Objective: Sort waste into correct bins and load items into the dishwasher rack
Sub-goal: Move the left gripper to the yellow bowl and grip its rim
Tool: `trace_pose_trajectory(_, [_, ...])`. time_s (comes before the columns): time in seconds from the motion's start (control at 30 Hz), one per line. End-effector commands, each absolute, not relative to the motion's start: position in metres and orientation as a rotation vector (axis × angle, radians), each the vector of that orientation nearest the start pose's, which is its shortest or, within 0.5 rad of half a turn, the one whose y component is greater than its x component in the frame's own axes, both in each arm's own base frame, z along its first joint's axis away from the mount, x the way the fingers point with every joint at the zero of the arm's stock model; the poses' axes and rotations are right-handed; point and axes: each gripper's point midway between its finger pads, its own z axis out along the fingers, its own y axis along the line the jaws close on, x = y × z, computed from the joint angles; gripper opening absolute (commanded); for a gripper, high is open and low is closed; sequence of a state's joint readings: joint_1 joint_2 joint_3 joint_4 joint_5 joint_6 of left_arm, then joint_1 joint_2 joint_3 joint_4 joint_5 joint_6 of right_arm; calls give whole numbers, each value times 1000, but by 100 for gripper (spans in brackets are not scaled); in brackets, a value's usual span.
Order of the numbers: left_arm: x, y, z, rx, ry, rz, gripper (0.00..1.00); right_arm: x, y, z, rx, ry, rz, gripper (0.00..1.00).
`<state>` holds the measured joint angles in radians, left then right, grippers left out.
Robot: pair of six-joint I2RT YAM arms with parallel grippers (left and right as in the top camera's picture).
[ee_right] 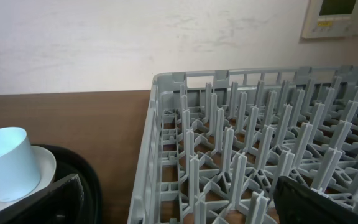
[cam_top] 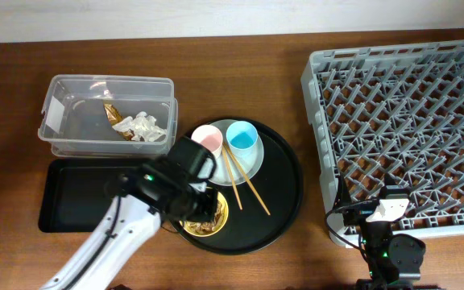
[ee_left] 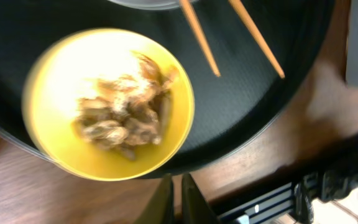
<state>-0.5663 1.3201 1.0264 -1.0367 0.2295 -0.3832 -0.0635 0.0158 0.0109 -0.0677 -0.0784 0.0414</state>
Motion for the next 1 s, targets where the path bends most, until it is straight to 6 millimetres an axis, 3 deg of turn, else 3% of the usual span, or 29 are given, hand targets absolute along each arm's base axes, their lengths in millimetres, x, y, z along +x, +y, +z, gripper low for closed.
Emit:
trace_pose_trajectory(0.0, [183,-192,106,478,2974,-492,14,246,-2,156,26,1648,49,99])
trace_pose_trajectory(0.1, [177,-204,96,532,2945,-499,21,246,-2,156,26,1648,49,99])
trace_pose_trajectory(0.3, [183,-197,89,538,2890,-294,28,246,-2,156,26,1648,49,99])
trace_pose_trajectory(0.97, [187,-209,90,623,2779,-217,29,246,-2,156,26,1648,49,98])
